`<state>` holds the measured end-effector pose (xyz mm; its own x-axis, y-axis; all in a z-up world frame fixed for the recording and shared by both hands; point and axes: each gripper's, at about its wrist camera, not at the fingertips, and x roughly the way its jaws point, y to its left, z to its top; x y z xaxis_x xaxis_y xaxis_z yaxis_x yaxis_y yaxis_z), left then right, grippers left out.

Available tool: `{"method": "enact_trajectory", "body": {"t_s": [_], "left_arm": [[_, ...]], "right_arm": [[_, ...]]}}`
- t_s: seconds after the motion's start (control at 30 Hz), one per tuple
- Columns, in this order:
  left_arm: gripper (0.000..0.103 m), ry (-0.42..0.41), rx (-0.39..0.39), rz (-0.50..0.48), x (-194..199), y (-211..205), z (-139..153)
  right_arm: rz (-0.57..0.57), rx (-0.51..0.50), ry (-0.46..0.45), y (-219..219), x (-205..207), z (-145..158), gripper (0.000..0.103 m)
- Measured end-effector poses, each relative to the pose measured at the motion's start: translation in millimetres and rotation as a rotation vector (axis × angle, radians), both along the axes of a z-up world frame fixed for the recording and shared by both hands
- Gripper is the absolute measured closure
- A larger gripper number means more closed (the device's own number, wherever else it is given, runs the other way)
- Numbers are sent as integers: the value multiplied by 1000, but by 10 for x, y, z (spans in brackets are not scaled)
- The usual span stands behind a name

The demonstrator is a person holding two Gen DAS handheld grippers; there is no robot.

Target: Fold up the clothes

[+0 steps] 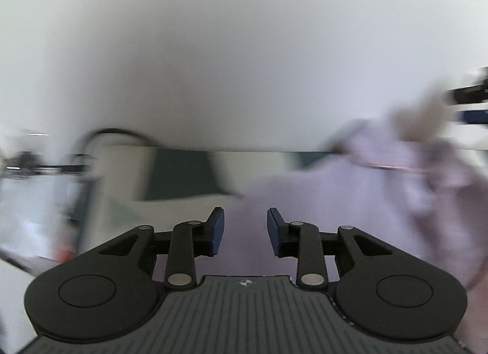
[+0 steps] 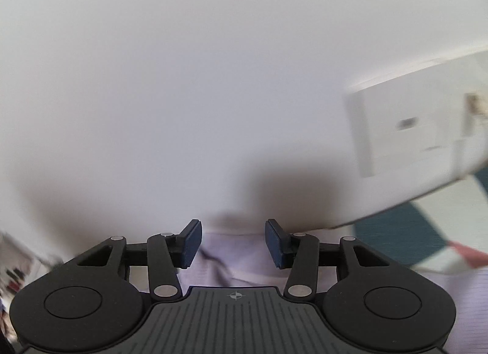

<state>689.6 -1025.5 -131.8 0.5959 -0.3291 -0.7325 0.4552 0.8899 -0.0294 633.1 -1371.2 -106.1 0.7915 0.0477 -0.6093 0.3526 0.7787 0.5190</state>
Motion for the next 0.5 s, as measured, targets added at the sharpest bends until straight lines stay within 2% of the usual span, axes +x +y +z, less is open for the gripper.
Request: {"method": "enact_trajectory", "body": {"t_s": [0.07,0.2,0.23,0.3,0.43,0.47,0.5], "left_arm": [[71,39,-55,-97,-161,-233,18],[71,61,-69,-226,-420,-805,-97],[72,70,-64,-225,-437,-905,-149],[88,110,-69,-208,-394,-1030,-260],[88,137,-36,-166,-280,-1098,-435],[88,141,-29,-159,-256,-1113,-468],[88,137,-27,-160,-245,-1122,-473]], "right_arm": [[-11,-15,68,-172,-54,-31,61],[-48,-8,192,-493,-145,-174,66],[-53,20,207,-538,-138,-237,67],[-57,43,252,-573,-105,-364,74],[-94,3,305,-608,-243,-440,73],[-93,-3,302,-644,-301,-425,68],[-115,-34,305,-669,-374,-398,58]]}}
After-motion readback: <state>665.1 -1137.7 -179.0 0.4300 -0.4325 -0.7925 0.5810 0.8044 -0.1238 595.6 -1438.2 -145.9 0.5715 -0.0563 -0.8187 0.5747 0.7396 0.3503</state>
